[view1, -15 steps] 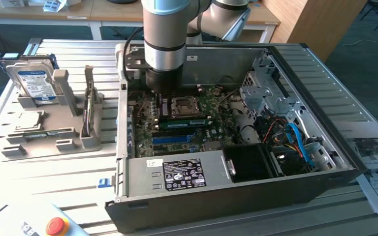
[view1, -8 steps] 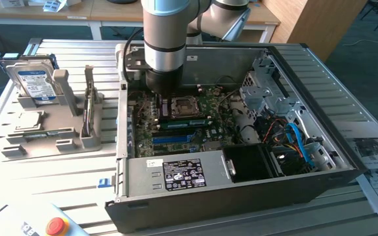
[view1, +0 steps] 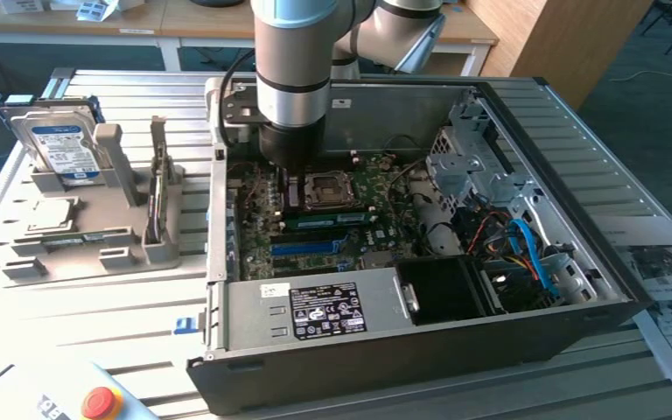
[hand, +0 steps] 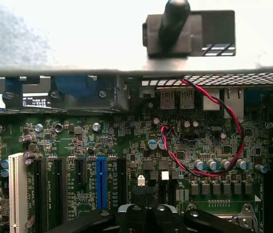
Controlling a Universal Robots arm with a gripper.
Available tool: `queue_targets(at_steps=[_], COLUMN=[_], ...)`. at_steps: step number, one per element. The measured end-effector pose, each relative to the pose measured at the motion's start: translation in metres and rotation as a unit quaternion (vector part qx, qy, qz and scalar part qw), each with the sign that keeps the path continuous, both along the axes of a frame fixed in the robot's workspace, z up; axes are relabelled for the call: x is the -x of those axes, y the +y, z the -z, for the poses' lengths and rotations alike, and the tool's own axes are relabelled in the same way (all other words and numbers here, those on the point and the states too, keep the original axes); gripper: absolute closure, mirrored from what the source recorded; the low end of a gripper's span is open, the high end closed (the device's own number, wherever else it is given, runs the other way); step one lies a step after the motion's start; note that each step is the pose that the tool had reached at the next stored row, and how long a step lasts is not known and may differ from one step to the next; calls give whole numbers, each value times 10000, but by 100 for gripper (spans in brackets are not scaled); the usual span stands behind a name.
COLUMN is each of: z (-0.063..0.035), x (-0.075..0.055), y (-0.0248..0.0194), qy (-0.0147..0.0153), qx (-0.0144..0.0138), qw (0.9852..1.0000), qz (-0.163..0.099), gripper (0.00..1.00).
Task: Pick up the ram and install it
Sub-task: 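Press down the ram until it locks into place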
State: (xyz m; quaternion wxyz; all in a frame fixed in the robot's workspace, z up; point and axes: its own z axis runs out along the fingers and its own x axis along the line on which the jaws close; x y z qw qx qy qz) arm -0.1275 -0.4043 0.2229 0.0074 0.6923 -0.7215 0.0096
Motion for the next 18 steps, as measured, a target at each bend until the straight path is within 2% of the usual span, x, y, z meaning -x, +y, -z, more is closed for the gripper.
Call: queue_targets(at_steps=[7,18], z=[-10,-206], x=[-1,0], y=[1,0], qy=[-5,3], qx=[-5,0], qw=[10000,10000], qz=[0,0], gripper=[90,90])
